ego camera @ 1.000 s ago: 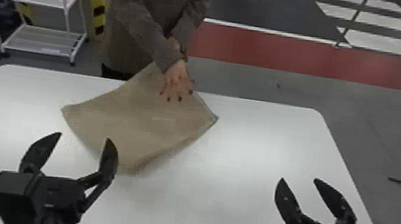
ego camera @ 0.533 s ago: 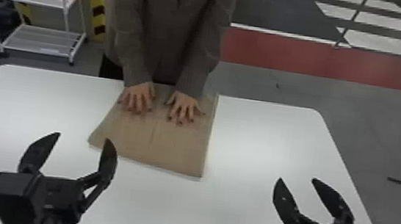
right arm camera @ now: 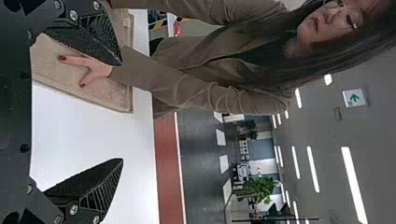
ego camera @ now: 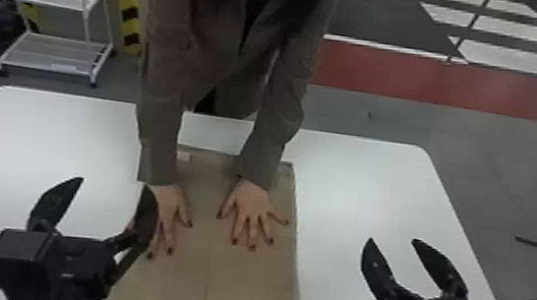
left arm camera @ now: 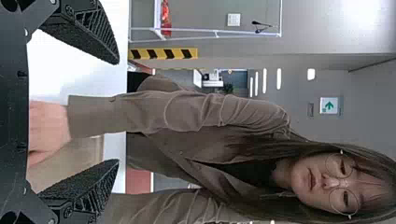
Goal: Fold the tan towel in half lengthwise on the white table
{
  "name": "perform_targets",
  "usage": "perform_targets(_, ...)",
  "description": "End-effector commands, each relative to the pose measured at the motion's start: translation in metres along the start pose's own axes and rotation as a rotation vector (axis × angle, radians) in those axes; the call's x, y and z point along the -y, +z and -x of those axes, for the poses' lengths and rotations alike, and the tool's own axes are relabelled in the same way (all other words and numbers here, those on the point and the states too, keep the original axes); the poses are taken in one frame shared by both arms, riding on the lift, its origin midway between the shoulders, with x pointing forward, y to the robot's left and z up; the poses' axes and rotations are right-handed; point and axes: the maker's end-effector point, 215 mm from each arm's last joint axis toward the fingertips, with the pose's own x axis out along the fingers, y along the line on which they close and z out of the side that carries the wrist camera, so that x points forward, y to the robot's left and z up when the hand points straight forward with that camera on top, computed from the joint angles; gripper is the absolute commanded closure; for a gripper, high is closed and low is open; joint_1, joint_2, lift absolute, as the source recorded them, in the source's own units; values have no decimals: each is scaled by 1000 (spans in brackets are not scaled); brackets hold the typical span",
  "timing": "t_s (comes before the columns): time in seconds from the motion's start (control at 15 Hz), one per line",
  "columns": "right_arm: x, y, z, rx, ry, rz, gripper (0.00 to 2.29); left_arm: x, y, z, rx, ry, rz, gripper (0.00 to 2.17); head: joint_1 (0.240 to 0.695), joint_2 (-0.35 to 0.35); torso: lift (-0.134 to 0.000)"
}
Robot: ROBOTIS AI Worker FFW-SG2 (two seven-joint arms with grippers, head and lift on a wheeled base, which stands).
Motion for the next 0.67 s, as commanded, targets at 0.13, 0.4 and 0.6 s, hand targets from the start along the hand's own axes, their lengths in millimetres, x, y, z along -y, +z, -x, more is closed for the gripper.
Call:
perform_targets(0.13,-2,-3,-4,-3,3,-4,161,-2,-1,0,-3,12,1,130,695,-130,-57)
perform_targets(0.4,-2,-3,-5,-2,2,-4,161,-2,-2,-1,-3,12,1,130,695,-127,-57)
perform_targets(0.6,-2,-3,-5,-2,2,-4,161,-2,-1,-3,1,11,1,124,695,-126,-57)
